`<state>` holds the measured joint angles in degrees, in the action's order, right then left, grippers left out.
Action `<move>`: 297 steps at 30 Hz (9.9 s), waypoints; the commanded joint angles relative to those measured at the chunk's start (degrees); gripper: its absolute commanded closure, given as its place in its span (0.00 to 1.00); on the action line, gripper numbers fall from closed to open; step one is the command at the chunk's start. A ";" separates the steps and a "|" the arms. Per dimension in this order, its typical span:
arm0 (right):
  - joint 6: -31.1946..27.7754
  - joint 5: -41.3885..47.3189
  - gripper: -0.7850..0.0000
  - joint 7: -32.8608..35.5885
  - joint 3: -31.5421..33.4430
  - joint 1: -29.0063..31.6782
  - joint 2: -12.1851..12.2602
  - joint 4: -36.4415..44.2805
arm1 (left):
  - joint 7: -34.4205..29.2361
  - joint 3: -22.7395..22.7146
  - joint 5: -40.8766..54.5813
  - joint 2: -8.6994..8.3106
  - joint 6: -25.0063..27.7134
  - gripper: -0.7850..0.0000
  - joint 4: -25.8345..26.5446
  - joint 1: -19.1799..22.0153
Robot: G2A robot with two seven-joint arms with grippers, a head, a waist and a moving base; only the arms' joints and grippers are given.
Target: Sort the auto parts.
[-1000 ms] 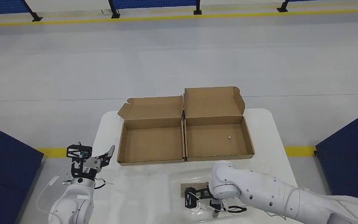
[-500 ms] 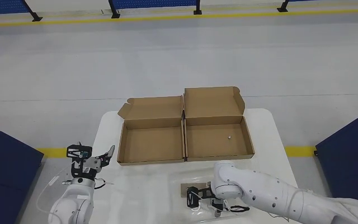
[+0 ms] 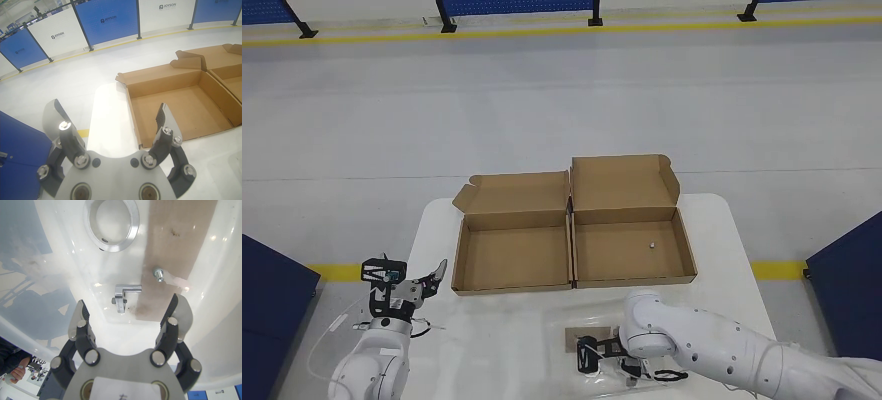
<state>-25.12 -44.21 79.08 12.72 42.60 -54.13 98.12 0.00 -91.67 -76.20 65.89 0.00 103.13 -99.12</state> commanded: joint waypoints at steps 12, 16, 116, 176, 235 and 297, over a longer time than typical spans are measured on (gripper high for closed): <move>0.08 -0.25 0.68 0.16 0.43 0.74 0.24 0.53 | 0.00 0.00 0.00 0.00 0.00 0.00 0.00 0.00; 0.20 -0.25 0.69 0.28 0.26 0.76 0.25 0.53 | 0.00 0.00 0.00 0.00 0.00 0.00 0.00 0.00; -19.04 45.56 1.00 -18.94 31.50 14.34 13.10 -7.98 | 0.00 0.00 0.00 0.00 0.00 0.00 0.00 0.00; -11.35 36.75 1.00 -20.13 27.34 11.69 16.30 -5.14 | 0.00 0.00 0.00 0.00 0.00 0.00 0.00 0.00; 4.36 7.47 1.00 -5.39 11.77 4.91 4.73 -2.30 | 0.00 0.00 0.00 0.00 0.00 0.00 0.00 0.00; 2.82 -2.07 0.35 2.11 7.10 4.11 0.89 -1.09 | 0.00 0.00 0.00 0.00 0.00 0.00 0.00 0.00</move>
<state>-22.27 -46.09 80.92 19.85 46.71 -53.20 96.96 0.00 -91.67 -76.20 65.89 0.00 103.13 -99.12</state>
